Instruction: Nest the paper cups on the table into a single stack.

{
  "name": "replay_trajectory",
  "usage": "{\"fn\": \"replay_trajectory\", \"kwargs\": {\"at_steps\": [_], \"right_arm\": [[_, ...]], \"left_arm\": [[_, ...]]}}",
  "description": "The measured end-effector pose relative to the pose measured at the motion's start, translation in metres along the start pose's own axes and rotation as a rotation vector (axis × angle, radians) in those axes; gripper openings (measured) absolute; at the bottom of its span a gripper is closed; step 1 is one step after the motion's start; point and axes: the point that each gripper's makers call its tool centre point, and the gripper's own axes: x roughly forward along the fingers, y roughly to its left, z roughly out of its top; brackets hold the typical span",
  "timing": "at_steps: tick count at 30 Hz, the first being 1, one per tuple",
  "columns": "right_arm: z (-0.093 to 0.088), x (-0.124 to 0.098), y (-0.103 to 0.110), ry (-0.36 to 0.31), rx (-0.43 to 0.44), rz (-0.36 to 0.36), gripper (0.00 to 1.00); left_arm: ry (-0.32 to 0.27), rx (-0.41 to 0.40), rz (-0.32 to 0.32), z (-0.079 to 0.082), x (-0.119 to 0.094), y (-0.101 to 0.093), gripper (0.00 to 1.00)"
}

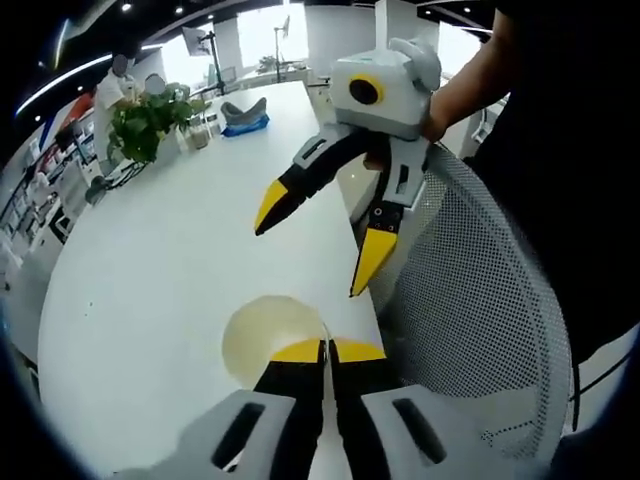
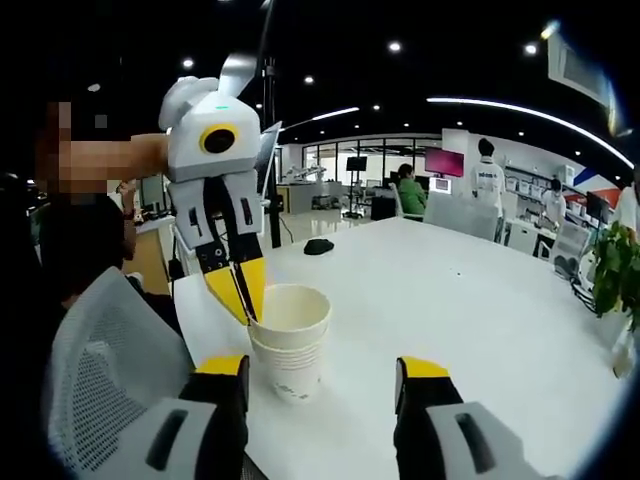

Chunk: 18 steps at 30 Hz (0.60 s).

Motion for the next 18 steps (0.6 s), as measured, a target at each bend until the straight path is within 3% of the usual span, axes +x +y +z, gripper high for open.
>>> {"fn": "replay_trajectory", "kwargs": {"at_steps": [18], "right_arm": [[-0.0015, 0.0, -0.0013, 0.006, 0.002, -0.002, 0.57]], "left_arm": [[-0.016, -0.055, -0.064, -0.0025, 0.0111, -0.0033, 0.0]]}}
